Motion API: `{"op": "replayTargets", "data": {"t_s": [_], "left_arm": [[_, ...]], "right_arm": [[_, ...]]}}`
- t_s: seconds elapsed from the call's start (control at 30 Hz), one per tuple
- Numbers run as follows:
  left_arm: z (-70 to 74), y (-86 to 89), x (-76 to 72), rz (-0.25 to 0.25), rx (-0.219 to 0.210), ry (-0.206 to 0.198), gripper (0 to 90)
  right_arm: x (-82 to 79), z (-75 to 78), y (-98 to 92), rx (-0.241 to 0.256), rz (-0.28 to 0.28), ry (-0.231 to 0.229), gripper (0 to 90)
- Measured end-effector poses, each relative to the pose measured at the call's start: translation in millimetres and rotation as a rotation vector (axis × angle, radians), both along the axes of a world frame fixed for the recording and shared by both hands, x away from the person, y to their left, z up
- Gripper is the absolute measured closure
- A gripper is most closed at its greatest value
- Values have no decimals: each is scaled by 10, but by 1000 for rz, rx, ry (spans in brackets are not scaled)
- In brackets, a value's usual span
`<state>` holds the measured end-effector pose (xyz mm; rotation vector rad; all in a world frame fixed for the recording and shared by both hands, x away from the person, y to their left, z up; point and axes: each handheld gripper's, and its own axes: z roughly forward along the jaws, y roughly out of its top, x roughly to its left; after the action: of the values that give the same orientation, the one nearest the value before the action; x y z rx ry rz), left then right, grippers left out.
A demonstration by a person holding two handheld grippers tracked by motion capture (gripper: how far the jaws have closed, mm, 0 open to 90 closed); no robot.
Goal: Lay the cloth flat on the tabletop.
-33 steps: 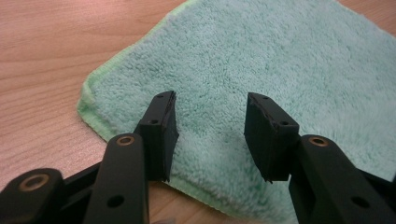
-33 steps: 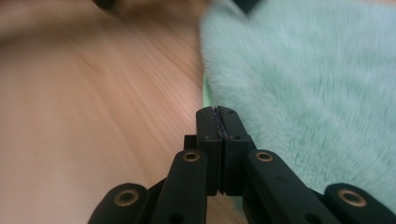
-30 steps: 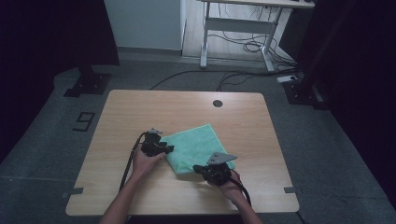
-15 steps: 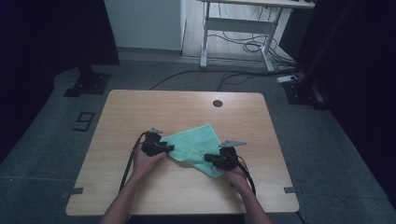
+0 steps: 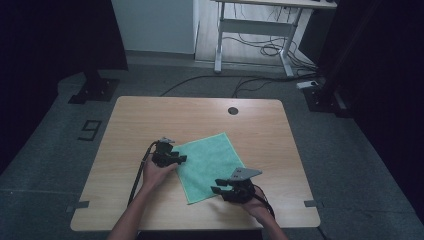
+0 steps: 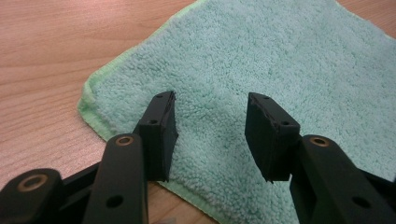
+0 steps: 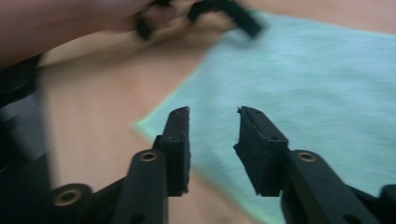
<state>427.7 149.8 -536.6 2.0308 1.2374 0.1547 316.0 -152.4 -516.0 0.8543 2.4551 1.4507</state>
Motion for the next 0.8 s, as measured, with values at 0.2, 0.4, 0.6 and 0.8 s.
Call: {"op": "replayTargets", "data": {"t_s": [0.2, 0.4, 0.6, 0.8], "left_arm": [[-5, -26, 2, -3, 12, -16, 520], [-6, -54, 36, -14, 23, -26, 521], [-22, -131, 85, -30, 39, -56, 518], [-28, -246, 110, -76, 41, -66, 512]], "right_arm": [[404, -169, -77, -21, -171, -12, 575], [621, -294, -81, -67, -246, 20, 546], [628, -366, -115, -129, -249, 42, 519], [423, -369, -240, -128, -235, 42, 524]]}}
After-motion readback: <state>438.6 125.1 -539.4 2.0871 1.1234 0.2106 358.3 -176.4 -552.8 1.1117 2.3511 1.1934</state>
